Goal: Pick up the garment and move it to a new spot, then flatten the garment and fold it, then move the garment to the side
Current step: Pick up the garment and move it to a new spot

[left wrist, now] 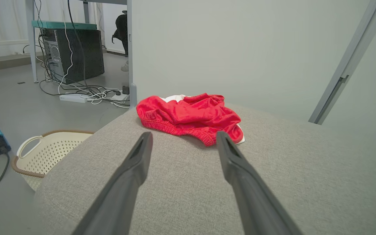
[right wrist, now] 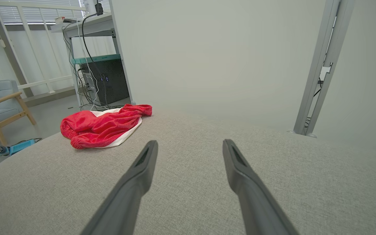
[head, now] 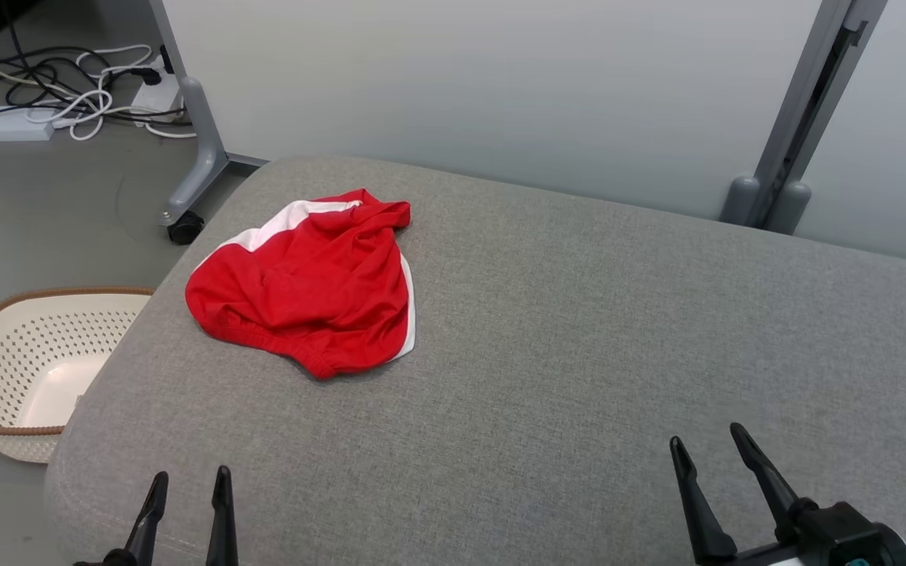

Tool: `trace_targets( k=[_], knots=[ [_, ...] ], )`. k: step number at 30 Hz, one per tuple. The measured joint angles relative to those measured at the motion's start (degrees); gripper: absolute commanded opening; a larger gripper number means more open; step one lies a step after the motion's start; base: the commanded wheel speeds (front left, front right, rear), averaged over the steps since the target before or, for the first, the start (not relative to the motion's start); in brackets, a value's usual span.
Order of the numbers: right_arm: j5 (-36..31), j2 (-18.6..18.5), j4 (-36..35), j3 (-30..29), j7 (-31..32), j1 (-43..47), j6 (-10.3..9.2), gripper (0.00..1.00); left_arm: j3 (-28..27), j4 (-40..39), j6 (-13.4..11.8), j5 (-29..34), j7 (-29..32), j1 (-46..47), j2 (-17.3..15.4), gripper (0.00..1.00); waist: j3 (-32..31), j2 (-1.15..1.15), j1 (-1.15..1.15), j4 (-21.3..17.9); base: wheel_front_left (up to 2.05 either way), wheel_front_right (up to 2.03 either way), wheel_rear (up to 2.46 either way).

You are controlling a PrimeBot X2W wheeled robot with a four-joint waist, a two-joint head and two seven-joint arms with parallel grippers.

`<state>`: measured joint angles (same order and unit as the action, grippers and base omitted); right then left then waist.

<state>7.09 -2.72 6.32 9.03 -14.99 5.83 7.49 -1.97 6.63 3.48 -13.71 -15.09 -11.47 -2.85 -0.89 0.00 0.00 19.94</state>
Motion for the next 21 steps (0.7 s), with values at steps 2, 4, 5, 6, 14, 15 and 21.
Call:
trace_targets(
  k=[2,4,5,6,14,15,21],
  knots=[
    [-0.6,0.0,-0.2,-0.5,0.0,-0.5,0.00,1.00,0.8,0.1,0.1,-0.4,0.0,0.9,0.0,1.00,1.1,0.00,0.00,-0.3,0.00,0.00,0.00],
    [-1.4,0.0,-0.6,-1.2,0.0,-1.6,0.00,1.00,1.8,1.1,0.5,-0.6,0.0,3.5,0.0,1.00,2.7,0.00,0.00,-0.9,0.00,0.00,0.00],
    [-1.9,0.0,-0.9,-1.4,0.0,-2.4,0.00,1.00,2.4,2.2,0.7,-0.6,0.0,5.5,0.0,1.00,3.8,0.00,0.00,-1.2,0.00,0.00,0.00],
    [-2.6,0.0,-1.3,-1.7,0.0,-3.3,0.00,1.00,3.1,3.8,1.1,-0.5,0.0,7.7,0.0,1.00,4.9,0.00,0.00,-1.5,0.00,0.00,0.00],
    [-6.3,0.0,-3.4,-2.5,0.0,-10.2,0.00,1.00,5.2,20.1,2.5,-0.9,6.6,31.0,-2.5,1.00,16.4,0.00,0.00,-4.4,0.00,0.00,0.00],
    [-6.3,0.0,-3.4,-2.4,0.0,-11.0,0.00,1.00,5.1,22.3,2.5,-1.1,7.0,33.3,-3.0,1.00,17.8,0.00,0.00,-5.0,0.00,0.00,0.00],
    [-5.4,0.0,-3.4,-0.8,0.0,-13.3,0.00,1.00,3.7,36.8,2.6,-2.9,11.5,41.6,-6.1,1.00,23.4,0.00,0.00,-9.7,0.00,0.00,0.00]
  ],
)
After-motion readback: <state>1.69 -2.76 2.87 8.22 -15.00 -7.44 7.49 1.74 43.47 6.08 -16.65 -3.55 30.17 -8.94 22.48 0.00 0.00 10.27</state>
